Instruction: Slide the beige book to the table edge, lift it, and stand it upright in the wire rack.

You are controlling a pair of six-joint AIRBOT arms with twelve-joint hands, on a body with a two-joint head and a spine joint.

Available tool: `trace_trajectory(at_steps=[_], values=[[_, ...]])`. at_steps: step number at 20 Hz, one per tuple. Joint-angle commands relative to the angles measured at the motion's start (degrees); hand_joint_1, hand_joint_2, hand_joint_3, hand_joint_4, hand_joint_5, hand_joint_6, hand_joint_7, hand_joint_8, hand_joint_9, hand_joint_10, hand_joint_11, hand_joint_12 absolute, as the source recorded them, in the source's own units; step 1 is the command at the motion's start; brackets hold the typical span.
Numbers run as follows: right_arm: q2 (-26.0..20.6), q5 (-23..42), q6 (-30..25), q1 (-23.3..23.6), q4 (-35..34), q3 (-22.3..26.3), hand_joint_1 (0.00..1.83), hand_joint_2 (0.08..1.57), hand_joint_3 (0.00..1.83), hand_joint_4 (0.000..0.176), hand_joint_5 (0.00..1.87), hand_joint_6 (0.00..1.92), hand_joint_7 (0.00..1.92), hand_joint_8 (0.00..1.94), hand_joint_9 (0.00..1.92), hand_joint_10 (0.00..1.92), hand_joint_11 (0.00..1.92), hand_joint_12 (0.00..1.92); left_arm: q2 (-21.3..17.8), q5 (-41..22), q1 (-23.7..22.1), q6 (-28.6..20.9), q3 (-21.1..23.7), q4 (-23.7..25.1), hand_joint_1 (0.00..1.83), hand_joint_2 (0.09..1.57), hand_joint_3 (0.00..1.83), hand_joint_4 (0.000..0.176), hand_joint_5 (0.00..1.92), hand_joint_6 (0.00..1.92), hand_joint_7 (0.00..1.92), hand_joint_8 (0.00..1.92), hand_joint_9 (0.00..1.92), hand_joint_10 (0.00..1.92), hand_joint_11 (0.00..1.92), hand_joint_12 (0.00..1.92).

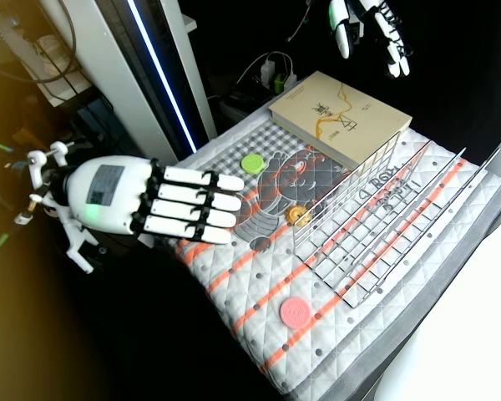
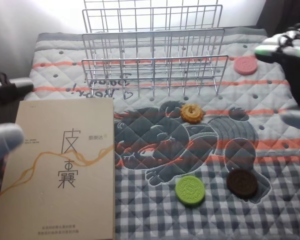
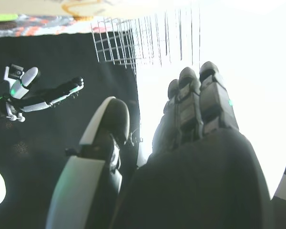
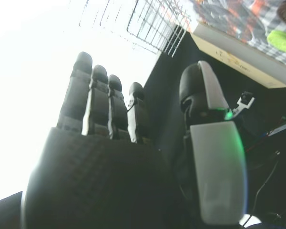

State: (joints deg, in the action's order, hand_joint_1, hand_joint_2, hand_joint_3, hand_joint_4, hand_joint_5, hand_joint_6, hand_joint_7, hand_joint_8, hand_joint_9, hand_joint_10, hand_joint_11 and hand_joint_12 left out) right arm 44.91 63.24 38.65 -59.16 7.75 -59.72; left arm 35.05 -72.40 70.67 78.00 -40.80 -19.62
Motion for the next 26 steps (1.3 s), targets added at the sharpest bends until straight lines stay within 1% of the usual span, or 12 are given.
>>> trace_trajectory(at_steps=[1,5,7,8,9,11,12,15,18,19,23,26], values=[[0.9,3.7,-1.5,1.9,1.1,-0.6,0.0,1.26,0.0,0.0,0.33,0.01,0.36,0.01,0.33,0.0,0.29,0.06,-0.6,-8.7,0.2,-0.2,0.0,-1.0,0.0,1.3,0.01,0.081,0.34,0.0,0.26,0.0,0.24,0.01,0.0,0.63],[4.9,-3.9,-8.2,11.3,14.0,-3.7,0.0,1.3,0.01,0.0,0.32,0.0,0.36,0.0,0.39,0.01,0.43,0.07,-0.7,-9.5,1.5,-0.2,0.3,-1.9,0.0,1.31,0.0,0.074,0.35,0.0,0.27,0.0,0.25,0.01,0.0,0.66],[7.6,-8.1,-14.6,16.1,23.9,-5.6,0.0,1.32,0.0,0.0,0.31,0.0,0.39,0.0,0.47,0.01,0.53,0.08,-0.5,-9.3,1.5,-0.2,0.2,-1.9,0.0,1.31,0.0,0.062,0.36,0.0,0.28,0.0,0.26,0.01,0.0,0.71],[8.8,-10.0,-17.4,18.0,28.6,-6.3,0.0,1.32,0.0,0.0,0.33,0.01,0.4,0.0,0.49,0.01,0.57,0.08,-0.4,-9.3,1.5,-0.2,0.1,-1.9,0.0,1.31,0.0,0.064,0.36,0.0,0.28,0.0,0.26,0.01,0.0,0.71],[9.6,-11.1,-19.0,19.0,31.4,-6.7,0.0,1.33,0.0,0.0,0.34,0.01,0.39,0.0,0.45,0.0,0.53,0.06,-0.3,-9.3,1.5,-0.2,0.1,-1.9,0.0,1.32,0.0,0.058,0.37,0.01,0.29,0.0,0.26,0.01,0.0,0.71],[12.1,-14.0,-23.4,21.9,39.4,-7.8,0.0,1.34,0.01,0.0,0.37,0.02,0.38,0.0,0.44,0.0,0.59,0.09,-0.1,-9.1,1.5,-0.2,0.0,-1.9,0.0,1.33,0.01,0.049,0.38,0.01,0.28,0.0,0.26,0.0,0.0,0.71],[13.9,-15.5,-26.4,23.4,44.2,-8.6,0.0,1.34,0.01,0.0,0.34,0.0,0.35,0.0,0.36,0.0,0.44,0.02,0.0,-8.8,1.5,-0.2,0.0,-1.9,0.0,1.33,0.0,0.055,0.38,0.0,0.28,0.0,0.26,0.0,0.0,0.75],[16.2,-17.1,-30.5,25.1,50.6,-9.7,0.0,1.35,0.01,0.0,0.33,0.0,0.34,0.0,0.32,0.0,0.41,0.01,0.0,-8.5,1.5,-0.2,0.0,-1.9,0.0,1.32,0.0,0.065,0.37,0.0,0.27,0.0,0.24,0.0,0.0,0.69],[18.7,-19.0,-33.2,26.6,55.9,-10.6,0.0,1.36,0.01,0.0,0.29,0.0,0.29,0.0,0.29,0.0,0.37,0.0,0.1,-8.3,1.5,-0.2,0.0,-1.9,0.0,1.31,0.0,0.065,0.38,0.0,0.27,0.0,0.23,0.0,0.0,0.64],[19.9,-19.3,-34.9,26.9,57.9,-11.4,0.0,1.37,0.01,0.0,0.3,0.01,0.31,0.01,0.31,0.01,0.4,0.01,0.2,-8.3,1.5,-0.2,0.0,-1.9,0.0,1.31,0.0,0.074,0.37,0.0,0.27,0.0,0.23,0.0,0.0,0.64],[23.2,-20.6,-39.5,27.6,64.4,-13.1,0.0,1.35,0.0,0.0,0.3,0.0,0.33,0.01,0.33,0.01,0.4,0.01,0.2,-8.2,1.5,-0.3,-0.1,-1.9,0.0,1.31,0.0,0.079,0.36,0.0,0.28,0.0,0.23,0.0,0.0,0.59],[25.2,-21.3,-41.4,27.7,67.3,-13.9,0.0,1.37,0.01,0.0,0.33,0.01,0.36,0.02,0.38,0.02,0.48,0.05,0.3,-8.1,1.4,-0.5,-0.1,-1.9,0.0,1.31,0.0,0.087,0.35,0.0,0.27,0.0,0.23,0.0,0.0,0.58]])
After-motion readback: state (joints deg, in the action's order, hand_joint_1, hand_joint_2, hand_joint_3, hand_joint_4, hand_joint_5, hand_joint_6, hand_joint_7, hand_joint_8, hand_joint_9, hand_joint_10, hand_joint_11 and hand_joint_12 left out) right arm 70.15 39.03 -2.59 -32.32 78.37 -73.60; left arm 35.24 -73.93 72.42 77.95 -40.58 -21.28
